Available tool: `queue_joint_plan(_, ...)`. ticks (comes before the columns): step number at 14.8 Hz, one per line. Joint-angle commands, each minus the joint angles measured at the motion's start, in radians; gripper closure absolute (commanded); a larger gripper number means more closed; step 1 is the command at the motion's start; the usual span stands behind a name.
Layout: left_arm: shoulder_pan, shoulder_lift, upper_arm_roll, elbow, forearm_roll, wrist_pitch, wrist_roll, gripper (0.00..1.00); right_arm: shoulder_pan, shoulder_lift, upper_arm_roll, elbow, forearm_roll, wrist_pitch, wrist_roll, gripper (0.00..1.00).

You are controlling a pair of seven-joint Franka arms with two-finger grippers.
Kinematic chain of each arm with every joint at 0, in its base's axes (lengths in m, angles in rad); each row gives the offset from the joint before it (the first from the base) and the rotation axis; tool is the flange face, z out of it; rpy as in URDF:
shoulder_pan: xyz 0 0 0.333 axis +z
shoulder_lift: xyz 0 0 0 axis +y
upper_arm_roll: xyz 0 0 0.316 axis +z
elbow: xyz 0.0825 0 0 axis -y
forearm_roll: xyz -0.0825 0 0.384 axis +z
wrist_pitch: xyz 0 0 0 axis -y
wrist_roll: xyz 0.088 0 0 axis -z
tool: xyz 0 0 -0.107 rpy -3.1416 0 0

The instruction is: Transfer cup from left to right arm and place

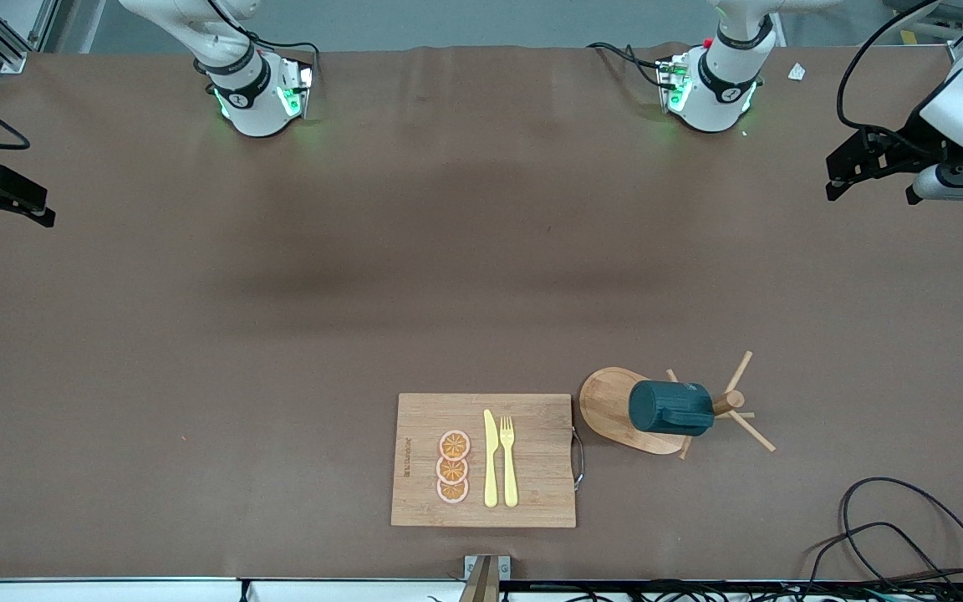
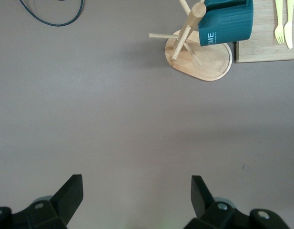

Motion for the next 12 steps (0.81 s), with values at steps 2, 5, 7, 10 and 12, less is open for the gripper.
queue_joint_plan(2, 0.004, 0.006, -0.001, 0.021, 0.002, -0.006, -0.003, 0.00, -0.009, -0.002, 0.008, 0.003, 0.004, -0.002, 0.008, 0.00)
queue_joint_plan(5, 0.005, 0.046, 0.001, 0.056, -0.009, -0.004, 0.008, 0.00, -0.012, -0.001, 0.008, 0.003, 0.006, -0.002, 0.005, 0.00)
queue_joint_plan(7, -0.007, 0.078, 0.002, 0.063, -0.011, 0.002, -0.006, 0.00, -0.011, 0.004, 0.008, 0.004, 0.006, 0.000, 0.005, 0.00)
queue_joint_plan(10, -0.010, 0.159, 0.001, 0.142, -0.015, 0.010, -0.023, 0.00, -0.004, 0.005, 0.008, 0.009, 0.006, 0.000, 0.006, 0.00)
queue_joint_plan(12, -0.011, 0.219, -0.002, 0.187, -0.028, 0.034, -0.122, 0.00, -0.004, 0.005, 0.008, 0.010, 0.022, 0.000, 0.006, 0.00)
